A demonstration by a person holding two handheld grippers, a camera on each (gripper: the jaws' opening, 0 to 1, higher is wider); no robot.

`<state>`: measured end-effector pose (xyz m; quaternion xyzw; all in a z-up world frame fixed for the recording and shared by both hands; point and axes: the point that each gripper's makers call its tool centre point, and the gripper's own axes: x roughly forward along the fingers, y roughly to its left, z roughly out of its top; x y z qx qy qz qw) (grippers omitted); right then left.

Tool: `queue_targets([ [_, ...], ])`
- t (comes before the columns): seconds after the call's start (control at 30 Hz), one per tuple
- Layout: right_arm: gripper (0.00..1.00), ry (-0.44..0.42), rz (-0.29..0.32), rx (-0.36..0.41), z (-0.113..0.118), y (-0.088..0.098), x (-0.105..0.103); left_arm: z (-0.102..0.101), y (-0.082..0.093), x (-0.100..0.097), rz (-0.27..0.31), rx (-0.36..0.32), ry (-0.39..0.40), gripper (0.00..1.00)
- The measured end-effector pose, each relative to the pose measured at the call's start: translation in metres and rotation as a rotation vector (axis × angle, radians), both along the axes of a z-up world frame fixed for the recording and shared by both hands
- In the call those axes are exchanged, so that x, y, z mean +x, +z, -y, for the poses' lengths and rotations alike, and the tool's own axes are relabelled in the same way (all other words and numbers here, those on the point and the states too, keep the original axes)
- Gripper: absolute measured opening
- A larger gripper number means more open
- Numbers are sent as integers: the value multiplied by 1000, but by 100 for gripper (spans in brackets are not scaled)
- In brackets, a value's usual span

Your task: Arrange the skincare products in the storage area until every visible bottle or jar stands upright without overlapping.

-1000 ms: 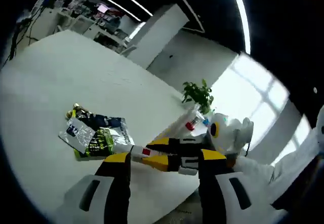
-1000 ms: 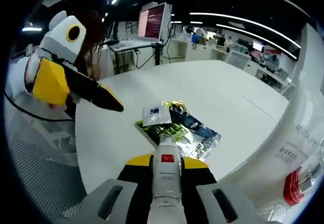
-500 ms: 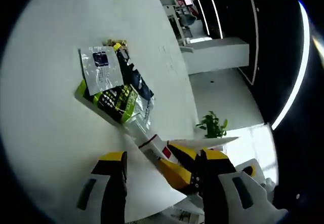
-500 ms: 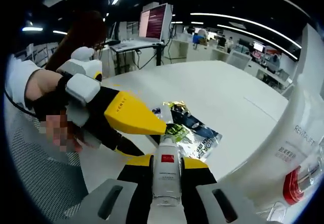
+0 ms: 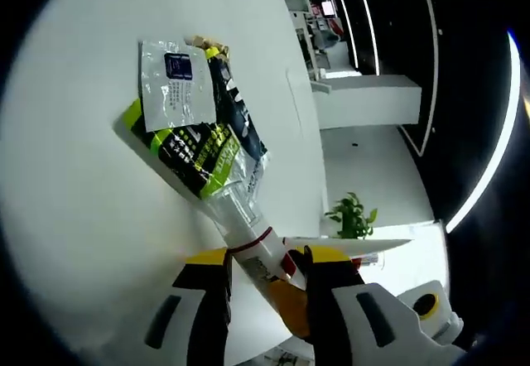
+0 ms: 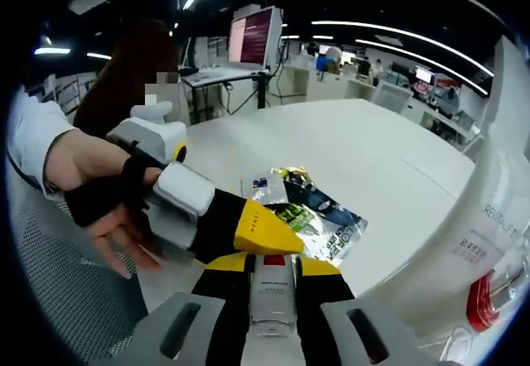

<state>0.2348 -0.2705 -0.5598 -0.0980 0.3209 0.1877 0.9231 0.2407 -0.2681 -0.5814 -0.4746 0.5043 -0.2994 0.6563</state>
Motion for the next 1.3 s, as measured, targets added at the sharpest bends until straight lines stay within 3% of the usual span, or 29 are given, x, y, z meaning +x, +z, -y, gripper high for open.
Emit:
queue_targets([
  [0.17,11,-6,1,5,1,2,-2,-4,-3,2,-11,6,18,20],
  [0.3,11,-29,16,19,5,8,-2,-3,2,5,-60,-48,68,18],
  [0.37,11,-33,15,22,5,8,-3,-2,3,5,-41,-50,45,17],
  [0.53,11,-57,40,17,14,11,-6,2,25,10,61,-85,7,14],
  [0.73,11,-72,52,29,16,13,-6,5,29,10,89,-91,-33,13],
  [0.9,11,-57,70,4,16,12,-6,5,32,12,164,-65,-95,13],
  [0.93,11,-59,70,6,16,12,-7,6,36,10,211,-56,-116,13],
  [1.2,13,-51,86,25,16,14,-7,9,45,14,380,-7,-210,12],
  [1.3,13,-36,83,15,15,12,-8,11,47,14,469,31,-265,12],
])
